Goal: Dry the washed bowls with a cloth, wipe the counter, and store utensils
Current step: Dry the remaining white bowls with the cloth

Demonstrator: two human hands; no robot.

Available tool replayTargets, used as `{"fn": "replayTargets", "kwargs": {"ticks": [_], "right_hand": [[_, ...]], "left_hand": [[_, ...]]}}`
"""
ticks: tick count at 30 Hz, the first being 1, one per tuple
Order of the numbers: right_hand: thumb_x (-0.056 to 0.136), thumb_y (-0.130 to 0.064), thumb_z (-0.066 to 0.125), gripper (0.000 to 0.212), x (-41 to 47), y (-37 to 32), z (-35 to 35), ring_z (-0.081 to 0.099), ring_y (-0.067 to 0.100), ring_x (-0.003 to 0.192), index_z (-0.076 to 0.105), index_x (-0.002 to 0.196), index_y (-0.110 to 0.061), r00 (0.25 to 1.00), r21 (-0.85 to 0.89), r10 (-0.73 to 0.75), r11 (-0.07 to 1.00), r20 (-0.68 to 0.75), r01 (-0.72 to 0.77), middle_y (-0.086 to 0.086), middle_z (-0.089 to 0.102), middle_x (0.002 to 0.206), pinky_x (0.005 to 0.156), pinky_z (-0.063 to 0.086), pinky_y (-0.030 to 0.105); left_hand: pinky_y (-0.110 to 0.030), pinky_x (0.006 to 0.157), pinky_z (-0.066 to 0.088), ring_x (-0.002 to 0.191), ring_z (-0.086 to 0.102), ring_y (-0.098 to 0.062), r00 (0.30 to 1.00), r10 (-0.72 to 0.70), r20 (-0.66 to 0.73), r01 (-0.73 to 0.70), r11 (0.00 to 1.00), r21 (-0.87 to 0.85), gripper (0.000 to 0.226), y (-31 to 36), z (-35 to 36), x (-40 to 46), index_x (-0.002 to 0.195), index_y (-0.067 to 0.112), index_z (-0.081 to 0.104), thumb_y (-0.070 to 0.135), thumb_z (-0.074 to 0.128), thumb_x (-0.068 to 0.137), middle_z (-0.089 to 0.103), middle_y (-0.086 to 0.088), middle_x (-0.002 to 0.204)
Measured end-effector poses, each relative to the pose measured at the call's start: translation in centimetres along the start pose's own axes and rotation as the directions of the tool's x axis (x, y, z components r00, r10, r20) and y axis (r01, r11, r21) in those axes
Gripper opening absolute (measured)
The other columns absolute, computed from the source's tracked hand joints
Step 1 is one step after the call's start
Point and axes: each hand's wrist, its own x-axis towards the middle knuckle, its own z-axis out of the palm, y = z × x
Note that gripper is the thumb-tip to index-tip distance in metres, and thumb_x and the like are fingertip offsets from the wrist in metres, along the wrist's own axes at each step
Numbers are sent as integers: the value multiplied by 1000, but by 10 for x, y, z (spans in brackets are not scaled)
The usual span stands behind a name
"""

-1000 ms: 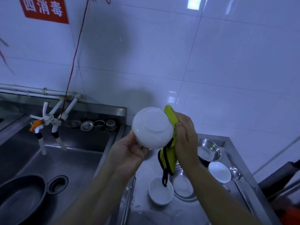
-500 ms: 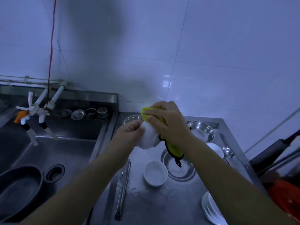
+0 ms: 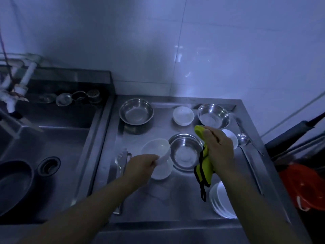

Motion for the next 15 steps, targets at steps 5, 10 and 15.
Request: {"fn": "replayTargets", "kwargs": {"ticks": [5, 10, 15], "right_hand": [[92, -21, 58, 17, 0, 28, -9, 63, -1, 93, 73, 100, -25, 998, 15, 54, 998, -10, -54, -9, 71, 101, 76, 46, 9], [92, -16, 60, 20, 6, 48, -14, 64, -1, 93, 71, 92, -32, 997, 37, 80, 996, -18, -80, -14, 70, 95, 79, 47, 12], [92, -17, 60, 20, 14, 59, -13, 64, -2, 92, 71, 92, -34, 994, 40, 110, 993, 17, -110, -16, 71, 94, 76, 47, 9]], "left_hand": [[-30, 73, 48, 90, 64, -27, 965, 63, 253, -161, 907, 389, 23, -16, 35, 7, 102, 25, 66, 30, 53, 83, 69, -5, 95], [-18, 38, 45, 42, 58, -16, 937, 176, 301, -301, 845, 443, 37, -23, 50, 2, 62, 23, 70, 19, 91, 32, 61, 3, 49], [-19, 38, 44, 42, 58, -17, 929, 261, 261, -357, 816, 454, 39, -20, 56, -3, 61, 17, 71, 15, 91, 29, 61, 3, 50]]}}
